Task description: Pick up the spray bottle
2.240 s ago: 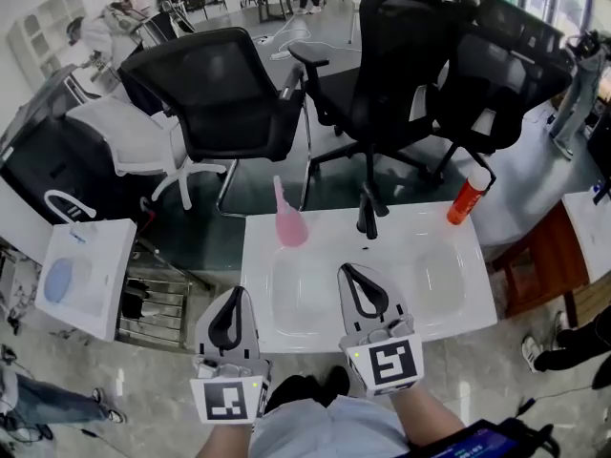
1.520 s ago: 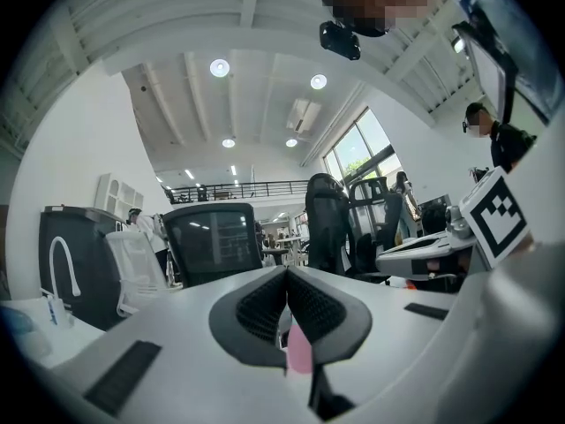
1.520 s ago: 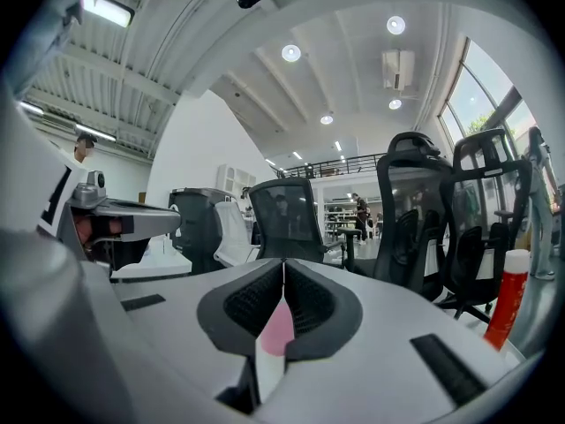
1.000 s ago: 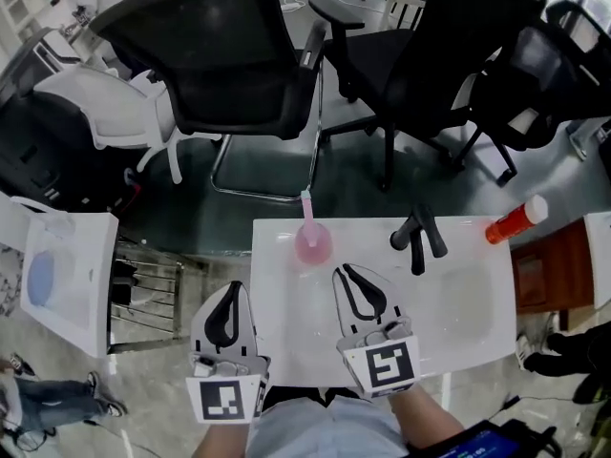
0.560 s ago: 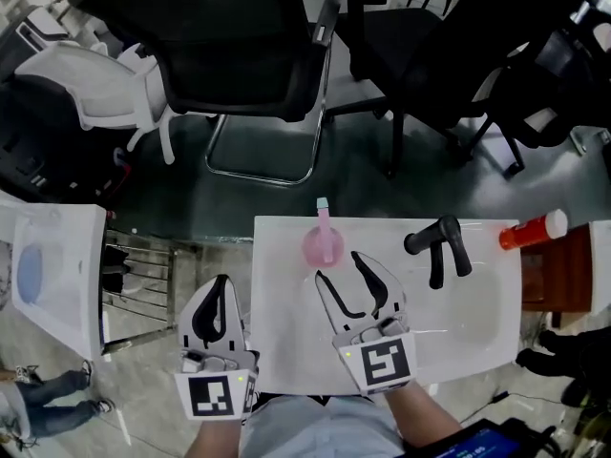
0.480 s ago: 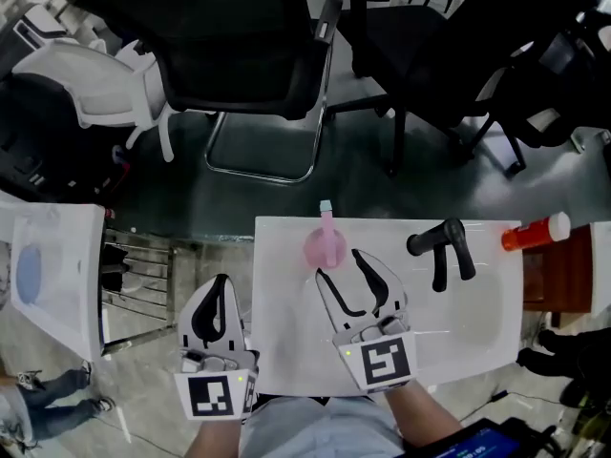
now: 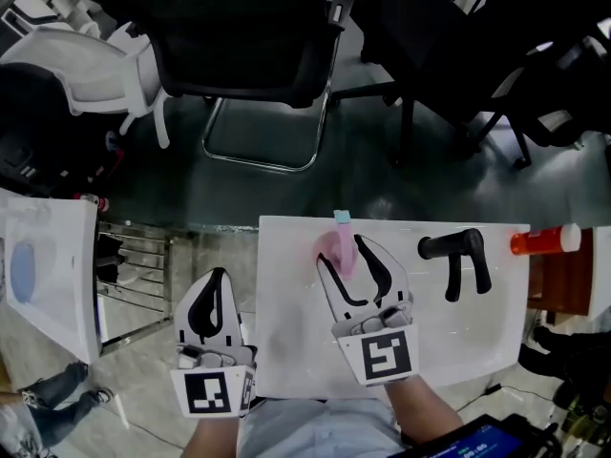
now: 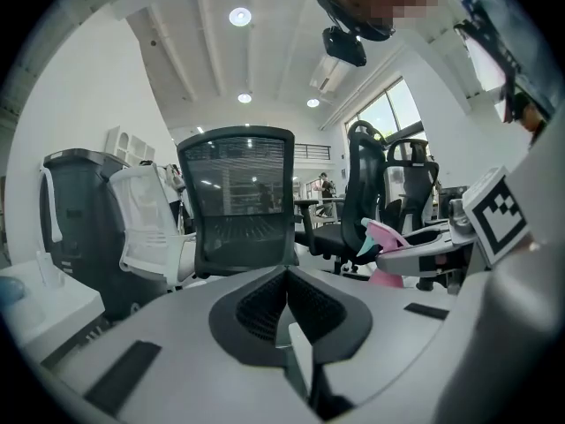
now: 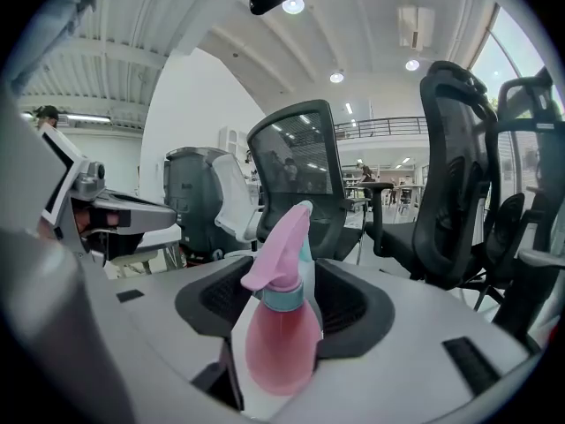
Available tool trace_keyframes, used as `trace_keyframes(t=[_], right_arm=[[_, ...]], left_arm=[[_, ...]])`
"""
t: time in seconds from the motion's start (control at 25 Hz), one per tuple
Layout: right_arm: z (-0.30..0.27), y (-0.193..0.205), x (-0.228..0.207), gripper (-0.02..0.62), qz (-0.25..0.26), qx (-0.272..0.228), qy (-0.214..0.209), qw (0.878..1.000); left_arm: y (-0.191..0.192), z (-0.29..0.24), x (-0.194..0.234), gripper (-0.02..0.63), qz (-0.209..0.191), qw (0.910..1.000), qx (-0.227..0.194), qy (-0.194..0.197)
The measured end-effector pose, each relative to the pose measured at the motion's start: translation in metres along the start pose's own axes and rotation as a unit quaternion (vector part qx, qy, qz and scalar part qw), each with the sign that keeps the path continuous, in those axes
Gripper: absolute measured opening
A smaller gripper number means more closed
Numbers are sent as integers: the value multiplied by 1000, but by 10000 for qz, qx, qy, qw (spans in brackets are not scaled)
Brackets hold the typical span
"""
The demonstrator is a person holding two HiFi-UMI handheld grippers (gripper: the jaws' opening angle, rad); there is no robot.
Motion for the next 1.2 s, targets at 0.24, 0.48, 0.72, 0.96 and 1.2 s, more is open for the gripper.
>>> trace_keyframes(t=[0.24,0.48,0.72,0.96,1.2], right_arm=[[-9,3,1,224,5,63,1,10000],[-12,5,1,213,7,105,36,9999],[-14,7,0,194,43,129,59,9999],[-16,6,-1,173,98,173,90,9998],[-17,6,1,163,82,177,94,9998]], left_arm=[[5,-7,4,15,36,10000,34,15],[8,-10,5,15,57,10000,43,40],[9,-11,6,17,73,10000,55,36],[8,-11,8,16,81,10000,52,2],[8,-9,10,15,77,10000,54,-18]])
Point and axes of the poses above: the fingertips, and each gripper's own axes: z backward along the fingers, x to its left, y out of its underside, the point moved 4 cm from there along z, backward along the fingers, and after that the axes turned 13 degrees about -z, right-handed, at the moved point
